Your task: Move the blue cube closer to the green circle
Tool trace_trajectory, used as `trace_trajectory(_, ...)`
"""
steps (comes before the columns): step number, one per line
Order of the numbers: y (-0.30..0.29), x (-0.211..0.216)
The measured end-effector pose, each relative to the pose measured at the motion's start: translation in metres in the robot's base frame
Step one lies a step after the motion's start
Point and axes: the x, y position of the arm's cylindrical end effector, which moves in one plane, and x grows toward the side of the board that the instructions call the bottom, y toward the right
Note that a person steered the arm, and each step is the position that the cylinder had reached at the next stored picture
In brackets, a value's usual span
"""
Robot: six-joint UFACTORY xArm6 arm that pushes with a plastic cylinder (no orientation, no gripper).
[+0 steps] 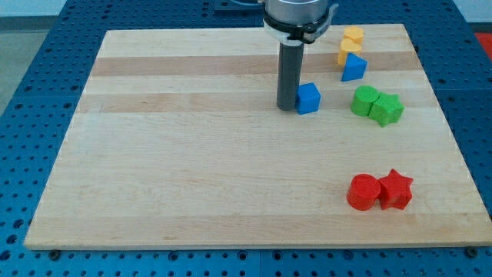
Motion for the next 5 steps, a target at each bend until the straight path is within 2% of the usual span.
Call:
trace_trajectory(2, 0.035, -0.004)
trace_trajectory(5, 0.054, -0.001)
